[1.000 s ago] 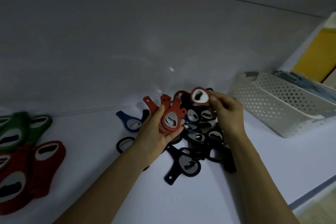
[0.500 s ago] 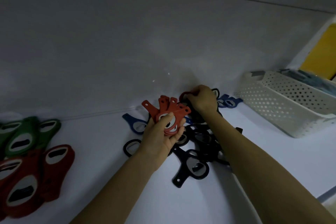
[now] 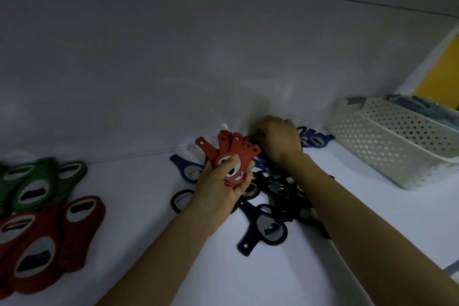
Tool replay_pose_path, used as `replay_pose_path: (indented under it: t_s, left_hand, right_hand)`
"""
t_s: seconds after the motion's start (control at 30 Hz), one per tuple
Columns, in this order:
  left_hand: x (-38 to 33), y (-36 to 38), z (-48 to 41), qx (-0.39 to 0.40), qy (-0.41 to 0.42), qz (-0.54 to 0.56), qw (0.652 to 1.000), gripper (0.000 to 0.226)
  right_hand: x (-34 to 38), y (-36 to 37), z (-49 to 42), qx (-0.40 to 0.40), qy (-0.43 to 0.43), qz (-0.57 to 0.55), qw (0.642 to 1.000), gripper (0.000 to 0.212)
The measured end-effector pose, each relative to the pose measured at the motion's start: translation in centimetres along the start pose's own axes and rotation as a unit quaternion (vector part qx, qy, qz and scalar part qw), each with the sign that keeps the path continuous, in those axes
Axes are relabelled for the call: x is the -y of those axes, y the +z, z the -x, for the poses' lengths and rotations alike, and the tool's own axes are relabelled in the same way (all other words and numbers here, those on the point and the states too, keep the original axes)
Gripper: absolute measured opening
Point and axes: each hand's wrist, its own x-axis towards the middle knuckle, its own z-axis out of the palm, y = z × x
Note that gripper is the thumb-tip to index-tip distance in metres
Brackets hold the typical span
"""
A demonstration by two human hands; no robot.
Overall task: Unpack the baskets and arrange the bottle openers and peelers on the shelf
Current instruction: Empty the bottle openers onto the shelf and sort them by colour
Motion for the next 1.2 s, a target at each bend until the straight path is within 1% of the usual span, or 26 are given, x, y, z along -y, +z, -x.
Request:
replay_pose_path:
  t_s: [0.03, 0.07, 0.1, 0.13, 0.17, 0.2, 0.27, 0.33, 0.4, 0.47, 0.5, 0.53, 0.57, 0.6, 0.63, 0.67, 0.7, 0.77, 0.83, 0.87, 0.93, 1.0, 1.03, 1.07, 1.13, 1.2]
  left_hand:
    - [0.0, 0.0, 0.0, 0.000, -0.004, 0.007, 1.000, 0.039]
    - [-0.1, -0.1, 0.0, 0.001, -0.008, 0.020, 1.000, 0.042]
    - [-0.2, -0.1, 0.1, 0.003, -0.011, 0.035, 0.999, 0.044]
    - [-0.4, 0.0, 0.0, 0.008, -0.010, 0.048, 0.999, 0.045]
    - [-0.5, 0.0, 0.0, 0.015, -0.006, 0.056, 0.998, 0.046]
    - [-0.6, 0.1, 0.0, 0.024, -0.001, 0.059, 0.998, 0.048]
    - [-0.9, 0.1, 0.1, 0.048, 0.004, 0.057, 0.997, 0.054]
    - [-0.9, 0.2, 0.4, 0.076, -0.001, 0.029, 0.997, 0.056]
    - [-0.9, 0.5, 0.7, 0.083, 0.009, -0.011, 0.996, 0.050]
    - [-1.0, 1.1, 0.9, 0.075, 0.034, -0.052, 0.995, 0.048]
    - [-1.1, 1.5, 1.1, 0.078, 0.042, -0.060, 0.994, 0.047]
    - [-1.2, 1.9, 1.4, 0.085, 0.047, -0.064, 0.993, 0.045]
    - [-1.3, 2.2, 1.8, 0.094, 0.054, -0.069, 0.992, 0.044]
    - [-1.5, 2.4, 2.2, 0.102, 0.064, -0.086, 0.989, 0.044]
    - [-1.5, 2.5, 2.9, 0.110, 0.079, -0.115, 0.984, 0.044]
    - [-1.6, 2.2, 3.6, 0.113, 0.098, -0.159, 0.976, 0.043]
    - [-1.6, 1.7, 4.5, 0.112, 0.118, -0.212, 0.964, 0.042]
    - [-2.0, 0.0, 6.5, 0.089, 0.173, -0.335, 0.922, 0.046]
    - [-2.6, -2.2, 8.8, 0.072, 0.227, -0.408, 0.881, 0.041]
    - [-3.0, -3.3, 10.0, 0.065, 0.244, -0.439, 0.862, 0.039]
    - [-3.5, -5.6, 12.2, 0.046, 0.246, -0.511, 0.822, 0.031]
    - [-3.8, -7.4, 14.1, 0.024, 0.240, -0.612, 0.753, 0.032]
    - [-4.0, -7.9, 14.8, 0.015, 0.243, -0.643, 0.726, 0.034]
    - [-4.2, -8.0, 15.4, 0.009, 0.252, -0.650, 0.717, 0.036]
    - [-4.5, -7.3, 16.3, 0.013, 0.297, -0.629, 0.719, 0.036]
    - [-4.7, -6.7, 16.8, 0.008, 0.343, -0.632, 0.694, 0.038]
  right_hand:
    - [0.3, -0.6, 0.4, -0.045, 0.038, -0.044, 0.997, 0.015]
    - [0.7, -1.3, 1.1, -0.101, 0.078, -0.115, 0.985, 0.013]
    - [1.2, -2.2, 2.0, -0.157, 0.096, -0.194, 0.964, 0.011]
    - [1.8, -3.2, 3.1, -0.193, 0.081, -0.252, 0.945, 0.009]
    - [2.6, -4.0, 4.3, -0.201, 0.044, -0.274, 0.940, 0.009]
    - [3.4, -4.7, 5.7, -0.192, -0.003, -0.258, 0.947, 0.012]
    - [5.0, -5.3, 8.3, -0.168, -0.082, -0.157, 0.970, 0.017]
    - [5.9, -5.5, 9.9, -0.159, -0.123, -0.084, 0.976, 0.020]
    - [6.3, -6.0, 10.8, -0.147, -0.128, -0.098, 0.976, 0.029]
    - [6.9, -6.7, 11.7, -0.154, -0.097, -0.190, 0.965, 0.036]
    - [7.2, -7.0, 12.2, -0.161, -0.044, -0.276, 0.947, 0.035]
    - [7.7, -7.6, 12.7, -0.167, 0.039, -0.375, 0.911, 0.029]
    - [8.2, -8.2, 13.0, -0.151, 0.122, -0.466, 0.863, 0.025]
    - [8.7, -8.9, 13.1, -0.109, 0.187, -0.539, 0.814, 0.036]
    - [9.0, -9.3, 13.1, -0.055, 0.215, -0.584, 0.781, 0.053]
    - [9.3, -9.6, 13.1, -0.007, 0.211, -0.615, 0.760, 0.064]
    - [9.9, -9.9, 13.1, 0.021, 0.192, -0.646, 0.739, 0.066]
    - [11.9, -10.3, 13.3, 0.040, 0.161, -0.692, 0.702, 0.056]
    - [14.4, -9.8, 14.0, 0.040, 0.158, -0.707, 0.688, 0.043]
    - [15.8, -9.2, 14.6, 0.037, 0.159, -0.707, 0.688, 0.037]
    - [18.6, -7.9, 15.9, 0.025, 0.156, -0.696, 0.701, 0.032]
    - [20.9, -6.9, 17.0, 0.013, 0.134, -0.676, 0.724, 0.028]
    - [21.6, -6.6, 17.3, 0.009, 0.123, -0.667, 0.735, 0.025]
    - [22.1, -6.5, 17.5, 0.006, 0.116, -0.664, 0.739, 0.025]
    - [22.2, -6.5, 17.5, 0.000, 0.106, -0.658, 0.745, 0.029]
    - [22.0, -6.9, 17.4, 0.002, 0.103, -0.643, 0.759, 0.033]
